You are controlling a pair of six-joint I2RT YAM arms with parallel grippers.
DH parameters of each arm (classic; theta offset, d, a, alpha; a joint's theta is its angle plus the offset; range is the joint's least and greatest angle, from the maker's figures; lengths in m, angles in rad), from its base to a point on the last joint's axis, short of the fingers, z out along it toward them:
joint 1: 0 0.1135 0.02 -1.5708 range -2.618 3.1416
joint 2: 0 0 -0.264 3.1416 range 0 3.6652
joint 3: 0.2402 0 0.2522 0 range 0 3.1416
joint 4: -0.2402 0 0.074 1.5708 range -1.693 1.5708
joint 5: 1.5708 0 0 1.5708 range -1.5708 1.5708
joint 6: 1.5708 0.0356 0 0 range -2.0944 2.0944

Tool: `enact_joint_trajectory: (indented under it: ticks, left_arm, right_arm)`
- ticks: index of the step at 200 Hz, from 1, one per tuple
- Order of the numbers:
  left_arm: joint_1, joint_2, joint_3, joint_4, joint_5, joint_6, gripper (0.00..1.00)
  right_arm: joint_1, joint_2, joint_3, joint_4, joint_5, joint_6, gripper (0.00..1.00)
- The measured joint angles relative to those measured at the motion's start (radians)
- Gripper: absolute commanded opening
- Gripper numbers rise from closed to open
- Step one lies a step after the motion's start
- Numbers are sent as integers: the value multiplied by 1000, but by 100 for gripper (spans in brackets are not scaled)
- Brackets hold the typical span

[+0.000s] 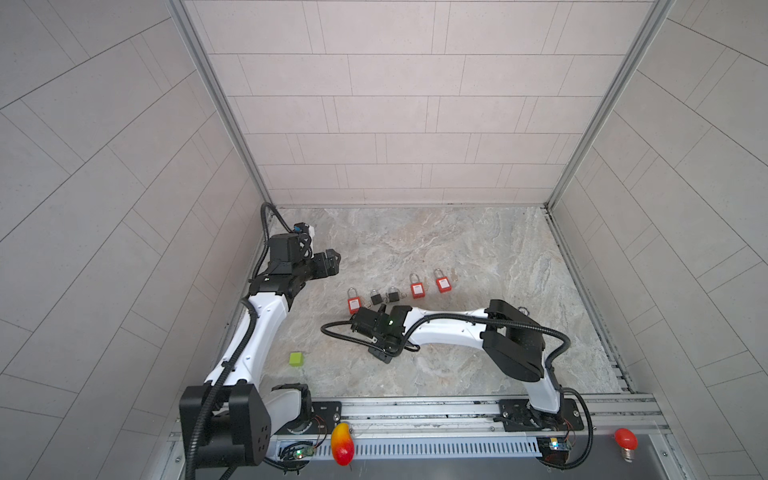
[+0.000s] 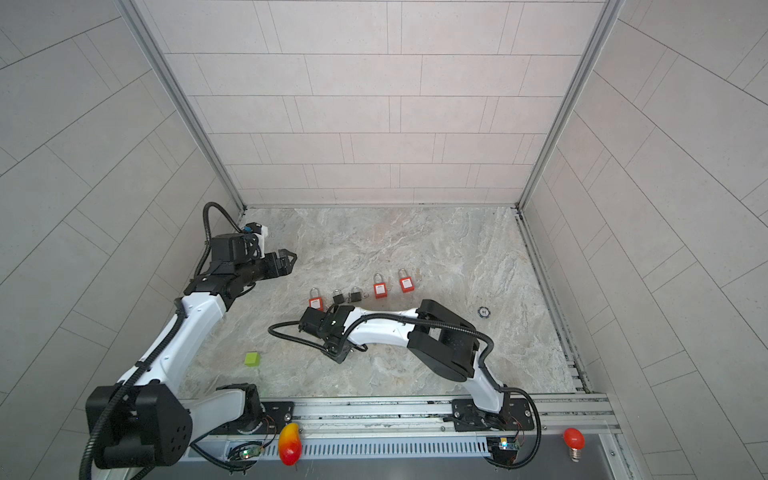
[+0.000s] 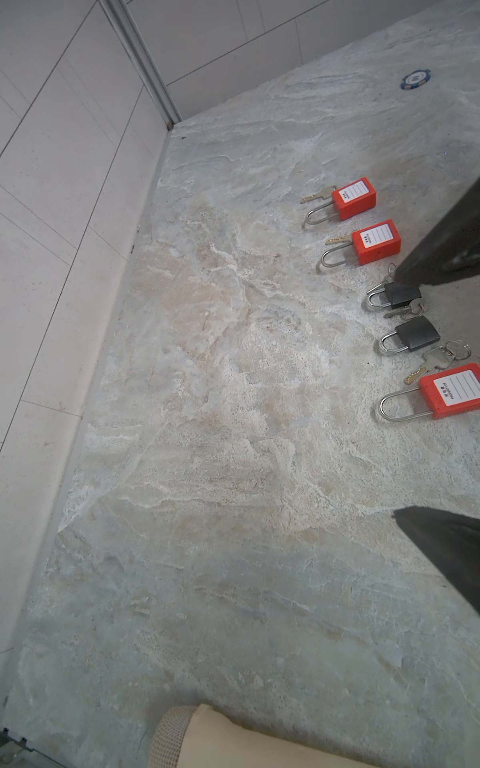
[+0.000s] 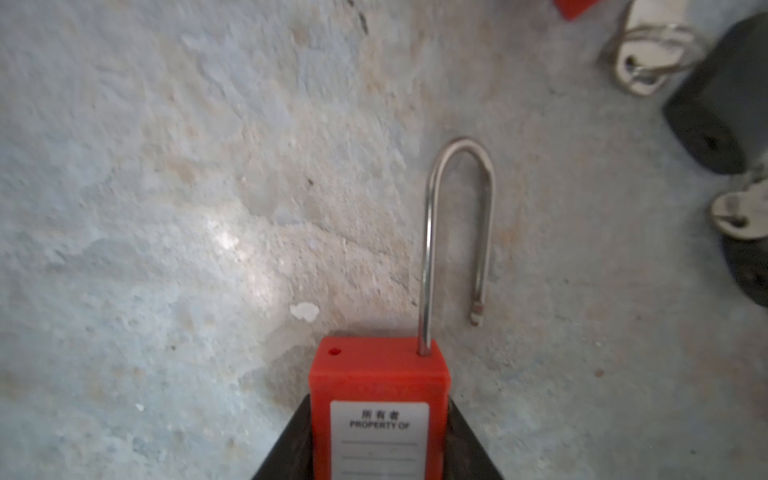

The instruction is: Lock with the key

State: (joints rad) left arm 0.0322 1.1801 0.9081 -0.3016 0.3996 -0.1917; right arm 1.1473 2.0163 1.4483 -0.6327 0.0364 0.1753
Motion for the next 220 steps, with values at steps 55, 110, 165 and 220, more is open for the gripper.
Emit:
enact_joint_trajectory:
  ticks: [55,110,165,220]
  left_arm:
    - [-3,-28,-100,144,150,159,71]
    - [-136,-156,-229,212,384,480,64]
    - [-323,-206,-275,240,478,681,70]
    - [-404,-159,-265,227,542,724,67]
  right_arm:
    - [-180,-352,-175,22,-49,-239,15]
    - [-392,-594,-235,-31,-216,-538,14]
    - [-400,-617,-237,-110,-296,-694,14]
    - [-402,-617,-229,-134,-367,-752,14]
